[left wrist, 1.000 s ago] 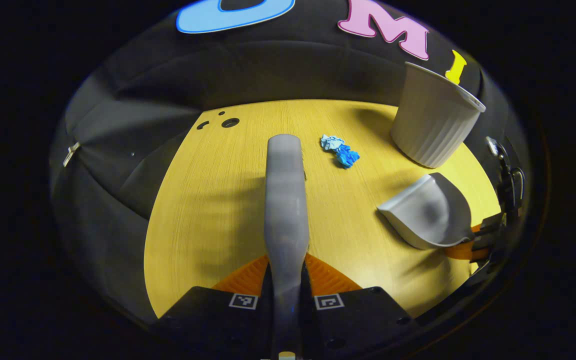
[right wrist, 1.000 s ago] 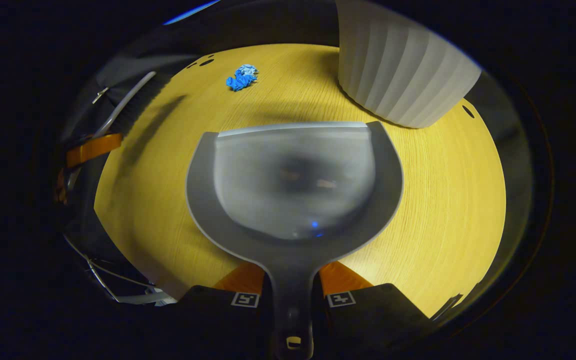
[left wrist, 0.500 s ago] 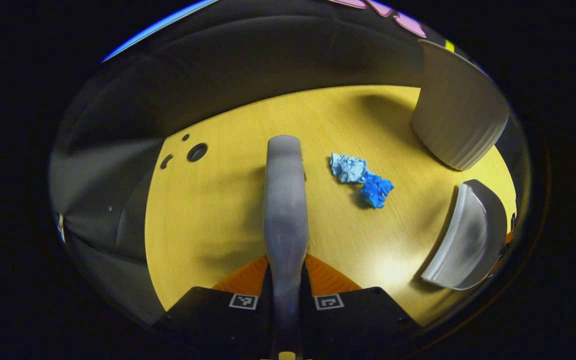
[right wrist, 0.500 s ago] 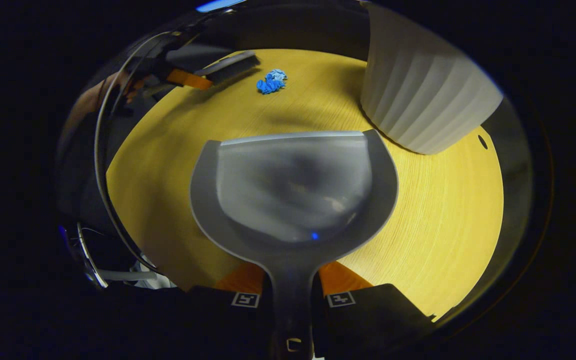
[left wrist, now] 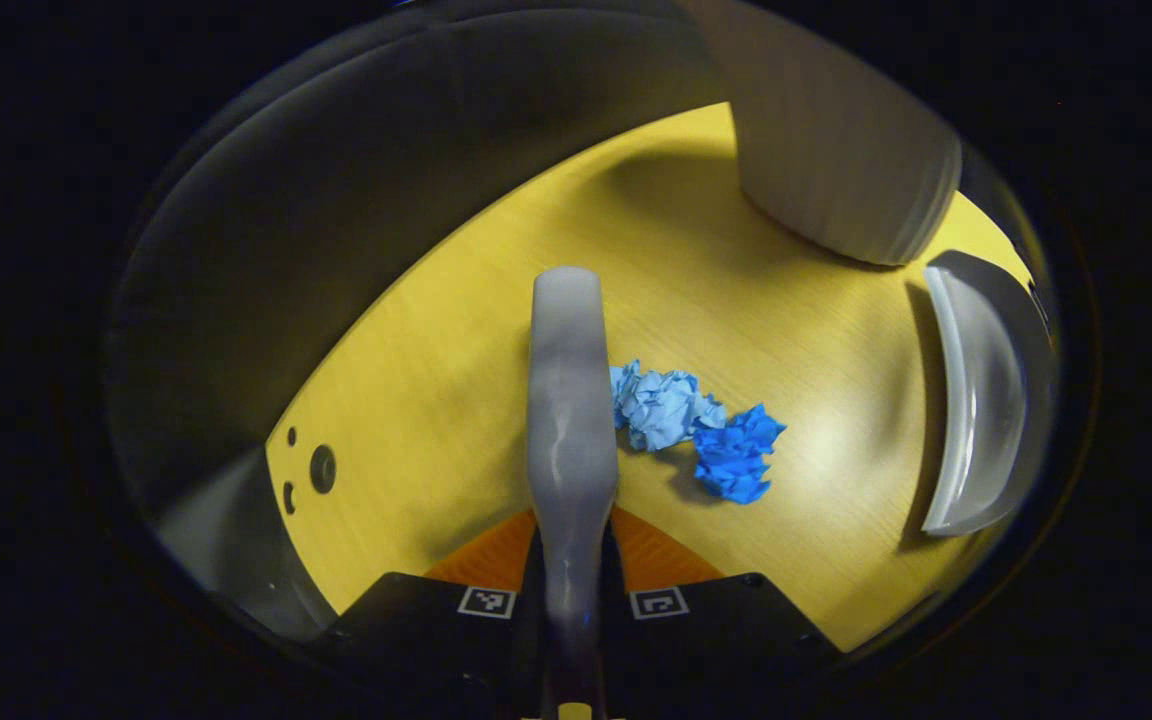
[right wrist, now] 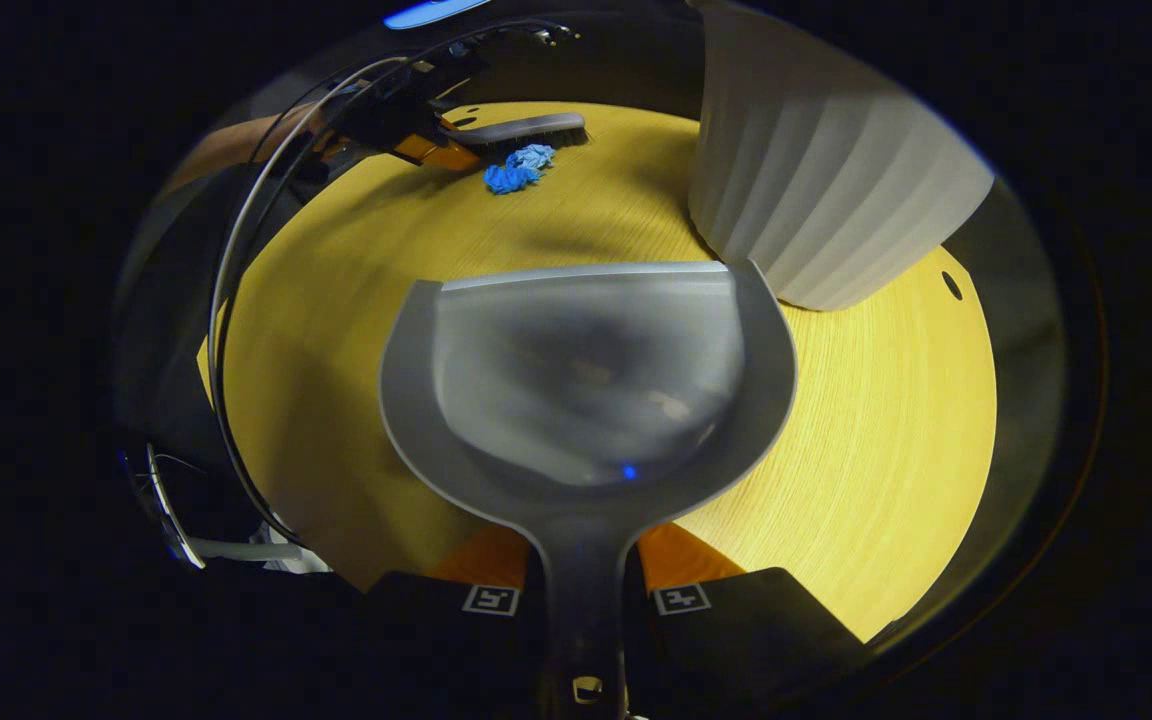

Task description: Pick up the small broom and dustpan from the desktop, sweep the trash into the dustpan with the broom, and then empty the trash into the garbage bin.

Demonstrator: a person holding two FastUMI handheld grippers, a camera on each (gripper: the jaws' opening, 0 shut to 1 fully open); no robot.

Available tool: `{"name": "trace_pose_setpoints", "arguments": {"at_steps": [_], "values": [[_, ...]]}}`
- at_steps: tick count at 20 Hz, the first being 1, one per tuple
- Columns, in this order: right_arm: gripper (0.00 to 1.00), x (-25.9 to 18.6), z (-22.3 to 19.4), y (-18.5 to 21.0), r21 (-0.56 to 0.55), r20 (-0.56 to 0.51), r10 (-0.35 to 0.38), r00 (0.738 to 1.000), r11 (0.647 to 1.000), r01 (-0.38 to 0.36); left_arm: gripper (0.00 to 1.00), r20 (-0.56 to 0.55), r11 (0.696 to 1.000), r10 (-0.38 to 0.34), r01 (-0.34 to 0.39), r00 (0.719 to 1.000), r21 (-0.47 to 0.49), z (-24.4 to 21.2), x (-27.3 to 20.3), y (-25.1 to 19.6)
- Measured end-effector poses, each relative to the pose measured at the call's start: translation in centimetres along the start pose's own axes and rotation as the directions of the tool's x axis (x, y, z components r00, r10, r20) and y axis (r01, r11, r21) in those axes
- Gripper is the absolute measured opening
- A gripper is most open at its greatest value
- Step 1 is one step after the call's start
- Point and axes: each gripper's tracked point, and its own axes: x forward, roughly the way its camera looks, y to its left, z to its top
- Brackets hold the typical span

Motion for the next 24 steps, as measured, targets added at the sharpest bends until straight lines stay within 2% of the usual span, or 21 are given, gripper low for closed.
{"name": "trace_pose_setpoints", "arguments": {"at_steps": [3, 4, 5, 10, 11, 14, 16, 18, 19, 21, 22, 23, 24], "values": [[0.34, 0.2, -0.1, 0.0, -0.015, -0.008, -0.005, 1.0, 1.0, 0.005, 0.27, -0.007, 0.997, -0.08, 0.08, 0.997, 0.007, 0.5, -1.1, -2.8], [0.34, 0.3, -0.2, -0.2, -0.029, -0.012, -0.009, 1.0, 1.0, 0.008, 0.3, -0.01, 0.994, -0.11, 0.11, 0.994, -0.009, 0.6, -1.6, -4.0], [0.34, 0.1, -0.3, -0.2, -0.039, -0.014, -0.004, 1.0, 0.999, 0.003, 0.28, -0.021, 0.99, -0.142, 0.141, 0.99, -0.029, 0.5, -2.0, -5.3], [0.34, 0.0, -0.2, -0.3, -0.053, -0.014, 0.022, 1.0, 0.998, -0.023, 0.27, -0.048, 0.97, -0.239, 0.236, 0.97, -0.053, 0.9, -5.0, -10.6], [0.34, 0.0, -0.3, -0.4, -0.056, -0.014, 0.024, 1.0, 0.998, -0.025, 0.3, -0.049, 0.963, -0.267, 0.264, 0.962, -0.061, 0.8, -5.6, -11.8], [0.34, 0.3, -0.3, -0.5, -0.063, 0.002, 0.025, 1.0, 0.998, -0.025, 0.27, -0.078, 0.943, -0.333, 0.33, 0.94, -0.054, 0.6, -6.9, -14.9], [0.34, 0.4, -0.3, -0.4, -0.067, 0.014, 0.025, 1.0, 0.997, -0.024, 0.24, -0.103, 0.915, -0.402, 0.397, 0.91, -0.066, 0.3, -8.8, -16.7], [0.34, 0.4, -0.4, -0.4, -0.056, 0.019, 0.036, 0.999, 0.998, -0.035, 0.27, -0.127, 0.886, -0.463, 0.453, 0.877, -0.097, 0.4, -10.4, -18.7], [0.34, 0.3, -0.4, -0.4, -0.056, 0.023, 0.041, 0.999, 0.998, -0.039, 0.27, -0.13, 0.885, -0.464, 0.453, 0.876, -0.105, 0.4, -10.6, -19.1], [0.34, 0.4, -0.5, -0.6, -0.07, 0.026, 0.046, 0.999, 0.997, -0.044, 0.31, -0.121, 0.904, -0.422, 0.409, 0.898, -0.12, 0.3, -11.0, -18.7], [0.34, 0.6, -0.6, -0.9, -0.081, 0.029, 0.047, 0.998, 0.996, -0.045, 0.27, -0.104, 0.911, -0.402, 0.387, 0.91, -0.14, 0.4, -11.4, -18.3], [0.34, 0.5, -0.8, -1.0, -0.093, 0.032, 0.05, 0.998, 0.995, -0.047, 0.31, -0.085, 0.915, -0.384, 0.366, 0.919, -0.169, 0.3, -12.0, -17.7], [0.34, 0.3, -0.9, -1.1, -0.104, 0.034, 0.055, 0.998, 0.993, -0.051, 0.3, -0.062, 0.915, -0.367, 0.348, 0.928, -0.206, 0.4, -12.7, -17.1]]}}
